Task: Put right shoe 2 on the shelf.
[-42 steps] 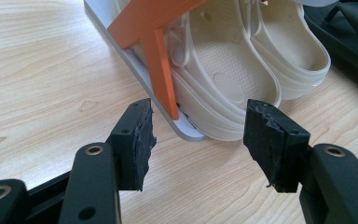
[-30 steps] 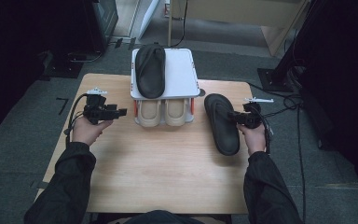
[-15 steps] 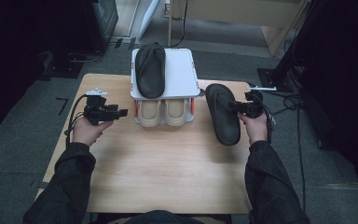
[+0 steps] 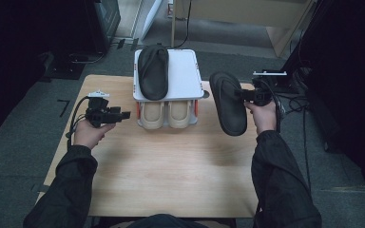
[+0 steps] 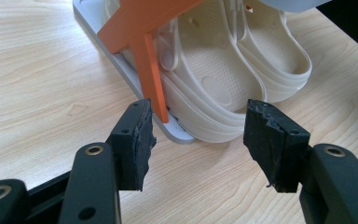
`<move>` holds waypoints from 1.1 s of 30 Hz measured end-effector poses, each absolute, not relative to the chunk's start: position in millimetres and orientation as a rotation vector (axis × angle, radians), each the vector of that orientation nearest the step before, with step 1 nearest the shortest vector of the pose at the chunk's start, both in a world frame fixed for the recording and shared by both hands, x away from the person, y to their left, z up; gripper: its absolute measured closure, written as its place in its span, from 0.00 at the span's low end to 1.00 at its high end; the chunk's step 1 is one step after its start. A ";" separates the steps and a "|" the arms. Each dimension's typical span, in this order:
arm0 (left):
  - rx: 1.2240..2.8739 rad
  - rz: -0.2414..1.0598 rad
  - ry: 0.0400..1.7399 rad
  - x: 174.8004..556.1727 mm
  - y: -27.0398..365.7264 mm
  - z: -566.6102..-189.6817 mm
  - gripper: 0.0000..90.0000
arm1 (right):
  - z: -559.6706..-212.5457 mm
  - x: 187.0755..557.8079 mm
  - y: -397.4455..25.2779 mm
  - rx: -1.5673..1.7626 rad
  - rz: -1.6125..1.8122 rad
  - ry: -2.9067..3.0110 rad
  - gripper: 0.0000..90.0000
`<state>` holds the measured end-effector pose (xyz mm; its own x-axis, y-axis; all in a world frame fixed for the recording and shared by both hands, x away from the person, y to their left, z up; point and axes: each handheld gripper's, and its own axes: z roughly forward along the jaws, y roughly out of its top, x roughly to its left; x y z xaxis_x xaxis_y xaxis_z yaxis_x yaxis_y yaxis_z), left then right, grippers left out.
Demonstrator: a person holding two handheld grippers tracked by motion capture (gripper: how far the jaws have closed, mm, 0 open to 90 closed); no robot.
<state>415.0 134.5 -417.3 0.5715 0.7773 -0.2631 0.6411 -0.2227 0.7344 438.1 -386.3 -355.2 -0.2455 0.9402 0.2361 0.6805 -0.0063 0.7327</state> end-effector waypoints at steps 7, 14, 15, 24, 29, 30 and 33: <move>1.940 0.190 1.144 415.4 135.4 -418.9 0.47 | -329.6 447.5 -376.3 1.648 1.120 1.948 0.80; 1.946 0.181 1.145 415.6 136.4 -420.5 0.47 | -309.5 461.2 -360.1 1.633 1.124 1.953 0.80; 1.946 0.181 1.142 415.3 136.4 -420.3 0.47 | -307.5 463.2 -357.5 1.628 1.130 1.953 0.80; 1.940 0.165 1.140 415.8 138.0 -421.2 0.47 | -300.6 480.7 -328.5 1.611 1.162 1.977 0.80; 1.945 0.164 1.122 415.0 136.4 -420.7 0.47 | -300.0 491.9 -306.8 1.595 1.148 2.001 0.80; 1.949 0.168 1.117 414.4 135.8 -420.4 0.48 | -299.9 494.5 -303.1 1.594 1.147 2.007 0.80; 1.959 0.174 1.105 413.8 133.8 -420.8 0.47 | -298.5 502.2 -292.8 1.594 1.139 2.009 0.79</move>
